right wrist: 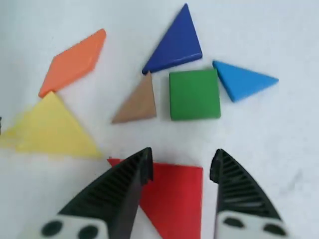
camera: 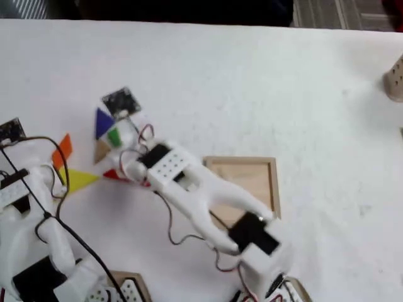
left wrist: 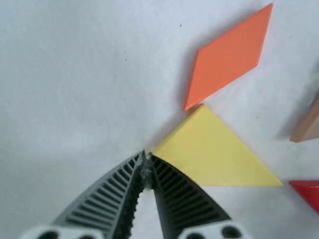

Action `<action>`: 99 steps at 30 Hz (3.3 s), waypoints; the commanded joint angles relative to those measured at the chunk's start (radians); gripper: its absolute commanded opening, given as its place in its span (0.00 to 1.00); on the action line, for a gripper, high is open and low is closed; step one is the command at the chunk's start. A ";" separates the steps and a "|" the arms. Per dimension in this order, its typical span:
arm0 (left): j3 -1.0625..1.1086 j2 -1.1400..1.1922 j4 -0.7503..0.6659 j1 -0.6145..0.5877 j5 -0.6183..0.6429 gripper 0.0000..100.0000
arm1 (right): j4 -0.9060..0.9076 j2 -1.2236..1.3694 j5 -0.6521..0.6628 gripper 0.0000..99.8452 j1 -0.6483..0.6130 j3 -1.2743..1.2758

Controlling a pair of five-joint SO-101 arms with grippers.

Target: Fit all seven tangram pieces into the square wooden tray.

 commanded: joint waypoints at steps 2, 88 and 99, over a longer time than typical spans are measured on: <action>-0.032 -0.004 -0.008 -0.005 0.009 0.02 | -0.110 0.134 -0.005 0.19 -0.005 -0.061; -0.032 -0.004 -0.005 -0.005 0.005 0.02 | 0.642 -0.087 0.689 0.13 -0.079 0.163; -0.032 -0.004 -0.008 -0.005 0.005 0.02 | 0.527 -0.202 0.948 0.36 -0.182 0.160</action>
